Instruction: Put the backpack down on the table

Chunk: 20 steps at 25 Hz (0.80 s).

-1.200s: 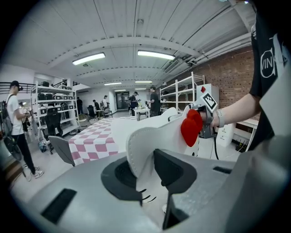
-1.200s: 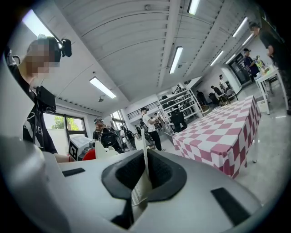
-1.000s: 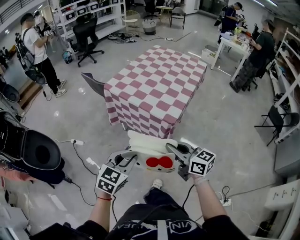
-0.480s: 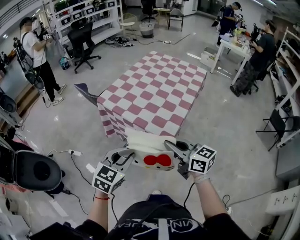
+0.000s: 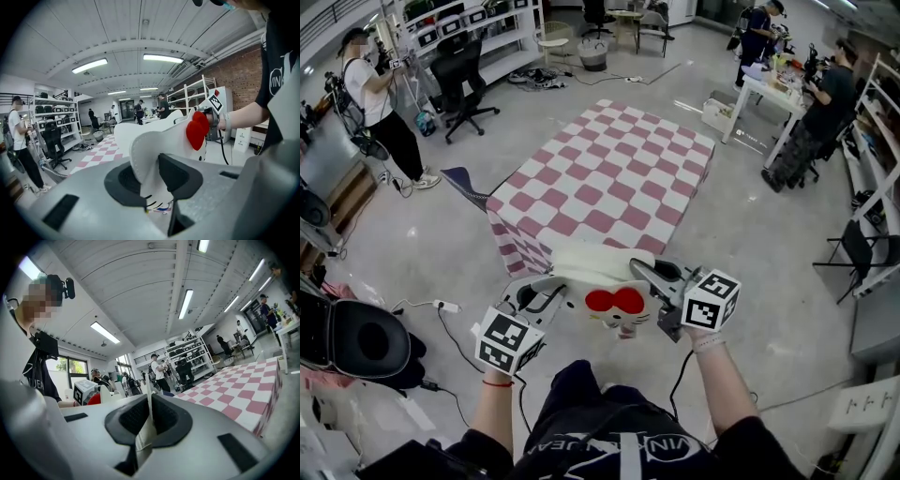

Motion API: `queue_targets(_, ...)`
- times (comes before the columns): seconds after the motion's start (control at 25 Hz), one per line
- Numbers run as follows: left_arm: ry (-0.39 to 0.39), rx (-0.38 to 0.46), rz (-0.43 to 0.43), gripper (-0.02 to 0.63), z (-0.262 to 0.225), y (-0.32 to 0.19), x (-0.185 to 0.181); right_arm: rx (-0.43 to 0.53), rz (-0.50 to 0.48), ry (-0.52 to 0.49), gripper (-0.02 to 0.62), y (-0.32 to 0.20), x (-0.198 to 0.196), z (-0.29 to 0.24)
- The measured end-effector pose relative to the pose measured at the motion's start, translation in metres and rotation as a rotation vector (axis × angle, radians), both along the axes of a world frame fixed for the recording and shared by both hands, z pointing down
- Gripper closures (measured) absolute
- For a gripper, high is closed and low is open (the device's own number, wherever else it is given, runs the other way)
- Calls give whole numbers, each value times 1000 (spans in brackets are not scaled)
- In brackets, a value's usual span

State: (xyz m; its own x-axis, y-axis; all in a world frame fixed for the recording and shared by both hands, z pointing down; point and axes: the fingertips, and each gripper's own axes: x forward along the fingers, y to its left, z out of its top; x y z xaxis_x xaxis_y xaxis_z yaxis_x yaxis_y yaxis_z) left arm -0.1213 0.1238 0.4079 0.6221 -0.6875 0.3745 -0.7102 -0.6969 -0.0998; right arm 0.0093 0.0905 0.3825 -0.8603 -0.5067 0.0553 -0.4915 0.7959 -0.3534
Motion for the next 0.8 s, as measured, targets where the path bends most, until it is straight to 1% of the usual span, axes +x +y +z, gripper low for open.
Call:
queue_targets(0.16, -16, 18, 16, 506, -8, -23, 7, 8, 15, -2, 584, -23, 7, -6)
queue_targets(0.36, -11, 20, 31, 506, -12, -59, 12, 12, 28, 10, 584, -58, 11, -13)
queue_targets(0.52, -8, 18, 53, 506, -14, -96, 12, 6, 40, 23, 584, -94, 10, -13)
queue_targets(0.8, -11, 19, 91, 506, -18, -164, 19, -3, 68, 19, 584, -160, 18, -14)
